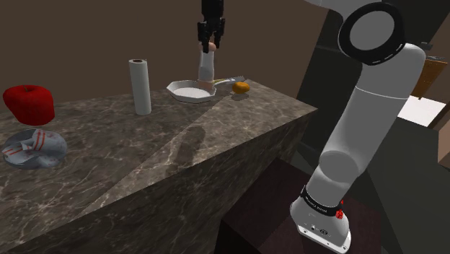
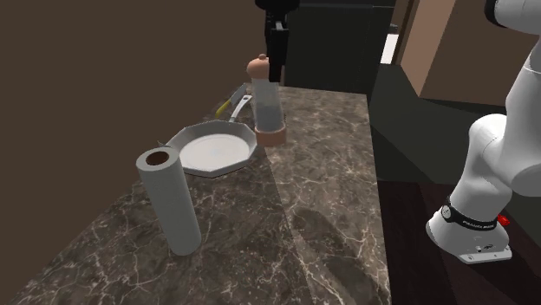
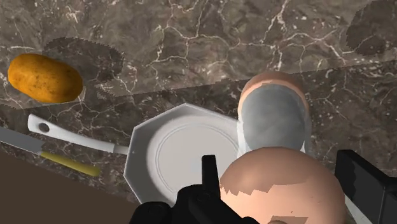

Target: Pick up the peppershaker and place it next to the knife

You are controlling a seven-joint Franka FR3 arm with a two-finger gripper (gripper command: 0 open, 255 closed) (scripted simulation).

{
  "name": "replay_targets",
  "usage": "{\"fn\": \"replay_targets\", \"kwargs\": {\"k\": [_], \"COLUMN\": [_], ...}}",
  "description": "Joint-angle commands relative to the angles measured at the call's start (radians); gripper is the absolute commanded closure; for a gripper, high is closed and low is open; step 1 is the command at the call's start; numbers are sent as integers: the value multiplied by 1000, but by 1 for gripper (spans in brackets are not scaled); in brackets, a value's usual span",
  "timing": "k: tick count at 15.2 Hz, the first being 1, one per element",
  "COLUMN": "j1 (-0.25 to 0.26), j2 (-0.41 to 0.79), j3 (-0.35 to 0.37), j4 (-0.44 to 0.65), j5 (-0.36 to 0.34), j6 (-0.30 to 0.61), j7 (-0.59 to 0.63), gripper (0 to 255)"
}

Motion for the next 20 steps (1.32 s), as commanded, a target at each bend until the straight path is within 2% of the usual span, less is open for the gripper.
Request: {"fn": "replay_targets", "kwargs": {"k": [1,9,14,19,20], "j1": [-28,-131,-192,-255,-256], "j2": [-12,12,65,154,145], "j3": [-23,-111,-160,-204,-203], "j4": [-17,7,73,192,165], "j5": [7,21,28,38,39], "j6": [15,46,50,36,54], "j7": [-50,-236,-347,-458,-456], "gripper": [255,255,255,255,255]}}
